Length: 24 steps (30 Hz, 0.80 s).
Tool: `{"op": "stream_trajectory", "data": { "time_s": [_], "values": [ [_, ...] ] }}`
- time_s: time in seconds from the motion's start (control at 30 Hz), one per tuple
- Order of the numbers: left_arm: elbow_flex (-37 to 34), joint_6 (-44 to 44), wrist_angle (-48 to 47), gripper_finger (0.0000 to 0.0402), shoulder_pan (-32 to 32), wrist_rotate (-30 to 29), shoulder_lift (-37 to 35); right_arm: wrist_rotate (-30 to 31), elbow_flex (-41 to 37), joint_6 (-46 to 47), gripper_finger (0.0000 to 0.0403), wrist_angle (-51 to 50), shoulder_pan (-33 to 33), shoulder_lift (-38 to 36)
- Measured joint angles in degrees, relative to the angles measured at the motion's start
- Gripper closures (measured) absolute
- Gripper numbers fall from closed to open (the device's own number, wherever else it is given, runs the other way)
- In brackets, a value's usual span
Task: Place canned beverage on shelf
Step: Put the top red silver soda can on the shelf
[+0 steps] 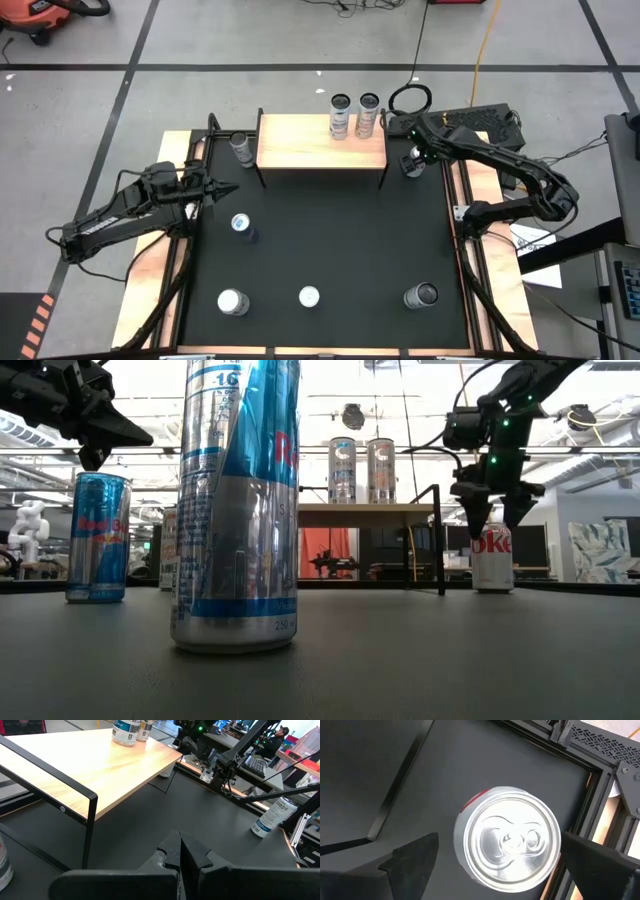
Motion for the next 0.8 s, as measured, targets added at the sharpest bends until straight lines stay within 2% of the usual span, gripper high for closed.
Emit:
{"op": "stream_trajectory", "data": {
  "time_s": [0.47, 0.8],
  "values": [
    [0.00, 0.00, 0.02, 0.0401, 0.01, -0.02, 0.00, 0.04, -2.65, 0.16, 0.0019, 2.69, 0.00, 0.00],
    [0.00, 0.00, 0.02, 0.0401, 0.00, -0.02, 0.00, 0.18, -2.65, 0.16, 0.0123, 3.03, 0.02, -0.04]
  ]
}}
